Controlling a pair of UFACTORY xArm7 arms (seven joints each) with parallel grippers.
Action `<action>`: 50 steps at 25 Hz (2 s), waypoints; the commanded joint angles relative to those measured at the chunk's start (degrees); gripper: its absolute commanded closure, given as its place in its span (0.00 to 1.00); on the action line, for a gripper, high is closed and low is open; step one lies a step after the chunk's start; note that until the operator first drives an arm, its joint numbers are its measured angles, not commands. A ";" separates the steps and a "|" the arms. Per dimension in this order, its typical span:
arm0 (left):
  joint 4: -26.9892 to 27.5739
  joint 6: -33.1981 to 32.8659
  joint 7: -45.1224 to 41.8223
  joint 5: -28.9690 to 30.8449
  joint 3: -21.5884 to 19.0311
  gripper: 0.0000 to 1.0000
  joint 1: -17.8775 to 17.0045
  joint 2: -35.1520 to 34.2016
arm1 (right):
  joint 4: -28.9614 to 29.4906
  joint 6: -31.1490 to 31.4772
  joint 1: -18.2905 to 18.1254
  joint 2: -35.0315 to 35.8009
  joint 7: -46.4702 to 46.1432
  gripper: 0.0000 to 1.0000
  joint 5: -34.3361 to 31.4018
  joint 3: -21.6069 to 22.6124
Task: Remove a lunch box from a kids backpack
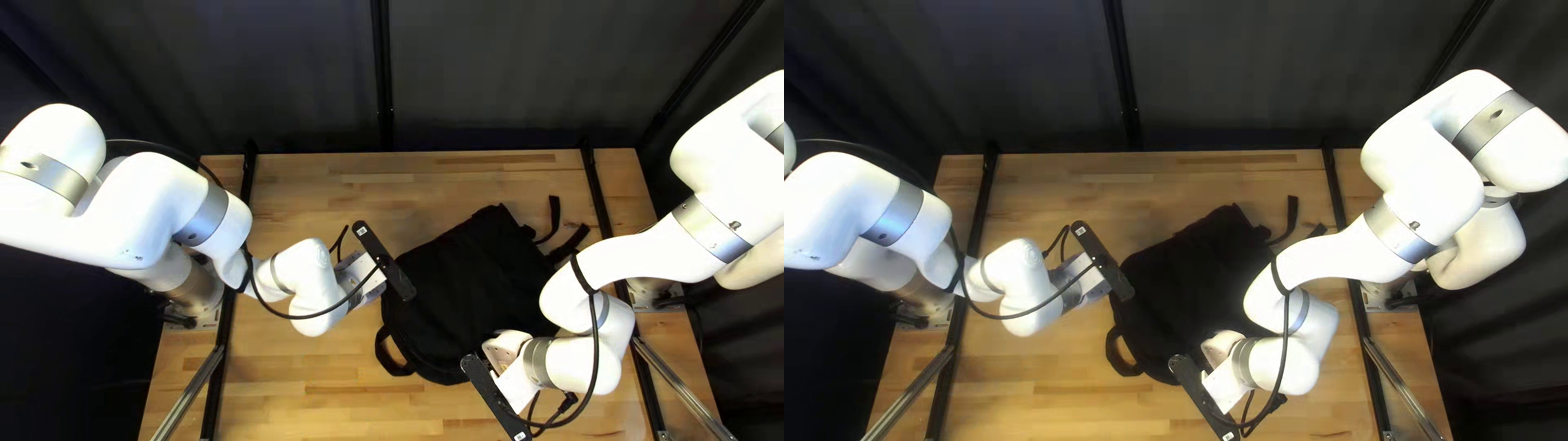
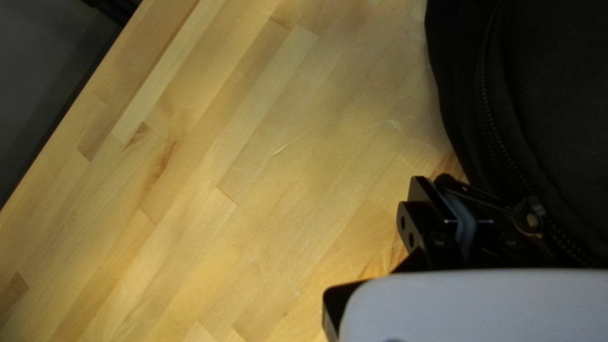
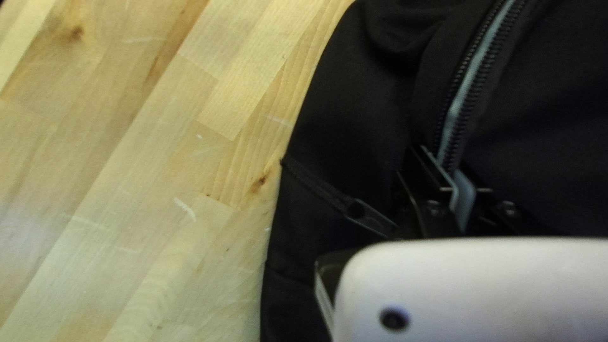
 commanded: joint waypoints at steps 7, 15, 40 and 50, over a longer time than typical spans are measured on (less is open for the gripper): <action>-1.27 0.10 1.21 0.71 0.28 0.00 0.28 -1.67 | -0.79 0.66 -0.10 -1.33 -1.11 1.00 1.22 0.09; -5.35 4.22 0.82 -0.81 -1.88 0.00 -1.67 -8.09 | -5.99 0.11 -0.45 -6.76 -2.25 1.00 3.89 -0.25; -2.75 2.33 19.08 1.44 -5.92 0.00 -6.34 -12.99 | -20.40 -10.01 3.31 -19.97 -40.81 1.00 22.85 -16.09; 1.99 -7.19 33.91 1.52 -2.43 0.00 -4.44 -7.82 | -20.17 -7.92 7.09 -23.24 -44.50 1.00 26.41 -15.96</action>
